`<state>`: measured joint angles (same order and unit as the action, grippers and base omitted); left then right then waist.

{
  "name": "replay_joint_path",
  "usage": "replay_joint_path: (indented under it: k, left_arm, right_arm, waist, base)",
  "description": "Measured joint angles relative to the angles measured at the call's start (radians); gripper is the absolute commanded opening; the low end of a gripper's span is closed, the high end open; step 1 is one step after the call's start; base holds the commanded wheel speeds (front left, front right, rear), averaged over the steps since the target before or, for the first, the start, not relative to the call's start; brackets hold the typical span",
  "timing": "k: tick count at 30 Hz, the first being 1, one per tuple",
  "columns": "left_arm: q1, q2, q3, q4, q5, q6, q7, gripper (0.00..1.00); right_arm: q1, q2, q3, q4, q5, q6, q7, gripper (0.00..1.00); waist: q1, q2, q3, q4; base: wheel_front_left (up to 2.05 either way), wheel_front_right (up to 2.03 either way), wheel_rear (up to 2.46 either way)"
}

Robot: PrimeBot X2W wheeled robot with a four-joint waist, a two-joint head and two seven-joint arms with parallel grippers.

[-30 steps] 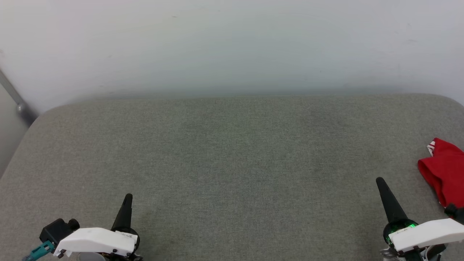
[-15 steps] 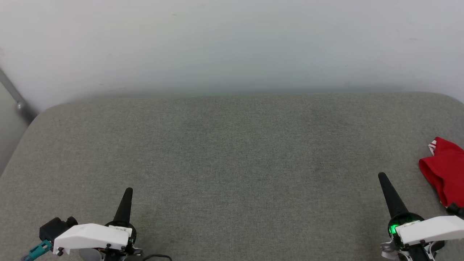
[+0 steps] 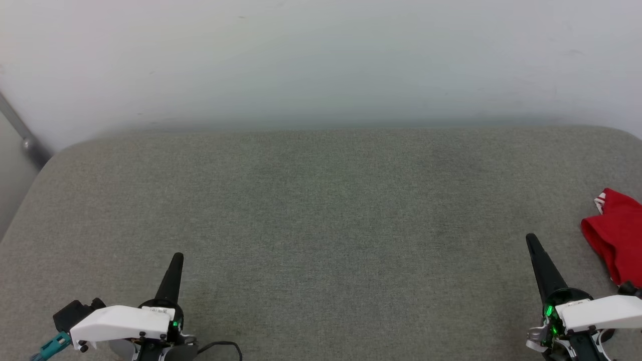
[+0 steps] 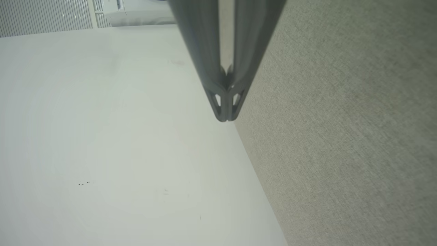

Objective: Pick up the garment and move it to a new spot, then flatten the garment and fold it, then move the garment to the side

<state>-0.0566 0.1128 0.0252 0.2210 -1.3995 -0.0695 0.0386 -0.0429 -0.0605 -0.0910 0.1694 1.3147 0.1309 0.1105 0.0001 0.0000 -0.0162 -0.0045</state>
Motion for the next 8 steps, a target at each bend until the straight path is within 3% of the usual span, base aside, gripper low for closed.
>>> replay_joint_path:
  k: [8]
  left_arm:
    - [-0.011, -0.014, 0.019, 0.005, -0.049, -0.011, 0.016, 0.00]
  right_arm:
    - [-0.013, 0.001, -0.005, 0.018, 0.067, 0.000, 0.000, 0.00]
  waist:
    - [0.0000, 0.0000, 0.004, 0.001]
  base:
    - [0.00, 0.00, 0.00]
